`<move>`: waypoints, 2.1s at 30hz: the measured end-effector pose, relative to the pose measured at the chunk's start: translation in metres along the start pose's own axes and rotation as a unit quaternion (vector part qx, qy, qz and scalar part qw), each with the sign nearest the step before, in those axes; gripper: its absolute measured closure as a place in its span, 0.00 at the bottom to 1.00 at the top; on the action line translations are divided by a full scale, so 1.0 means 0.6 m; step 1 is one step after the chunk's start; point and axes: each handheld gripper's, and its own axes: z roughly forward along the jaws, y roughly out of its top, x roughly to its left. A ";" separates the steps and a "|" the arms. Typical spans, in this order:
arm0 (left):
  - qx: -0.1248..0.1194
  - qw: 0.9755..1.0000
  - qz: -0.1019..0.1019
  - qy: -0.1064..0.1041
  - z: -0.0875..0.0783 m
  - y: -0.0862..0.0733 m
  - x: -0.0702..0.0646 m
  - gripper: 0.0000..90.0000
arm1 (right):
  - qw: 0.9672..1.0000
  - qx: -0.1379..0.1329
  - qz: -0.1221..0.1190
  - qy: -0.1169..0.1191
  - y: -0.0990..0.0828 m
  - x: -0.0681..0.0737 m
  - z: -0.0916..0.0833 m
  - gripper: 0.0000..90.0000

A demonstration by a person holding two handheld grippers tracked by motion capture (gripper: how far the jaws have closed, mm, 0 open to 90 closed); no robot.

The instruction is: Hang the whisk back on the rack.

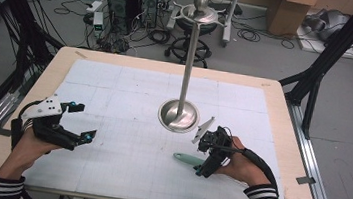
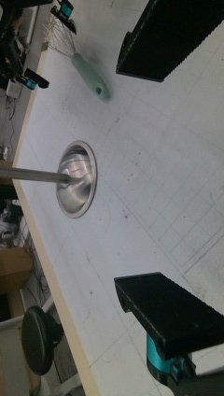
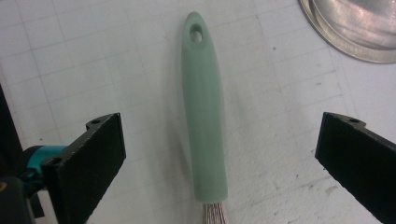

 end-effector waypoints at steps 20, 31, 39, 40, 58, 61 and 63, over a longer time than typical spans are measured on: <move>-0.005 1.000 -0.002 0.001 -0.004 0.001 0.002 0.02 | 1.000 0.021 -0.014 0.014 0.028 0.008 0.040 0.06; -0.006 1.000 -0.001 0.000 -0.007 0.002 0.002 0.02 | 1.000 0.013 -0.015 0.018 0.031 0.012 0.065 0.10; -0.005 1.000 -0.001 0.001 -0.007 0.002 0.001 0.02 | 1.000 0.015 -0.012 0.020 0.032 0.012 0.076 0.28; -0.005 1.000 -0.001 0.001 -0.007 0.002 0.001 0.02 | 1.000 0.017 -0.013 0.018 0.032 0.011 0.076 0.29; -0.005 1.000 -0.001 0.000 -0.006 0.002 0.000 0.02 | 0.999 0.027 -0.004 0.026 0.031 0.008 0.078 0.67; -0.005 1.000 -0.001 0.000 -0.006 0.002 0.000 0.02 | 0.999 0.027 -0.009 0.026 0.031 0.008 0.077 0.72; -0.006 1.000 0.000 0.001 -0.006 0.002 0.000 0.02 | 0.999 0.026 -0.012 0.024 0.031 0.008 0.078 0.72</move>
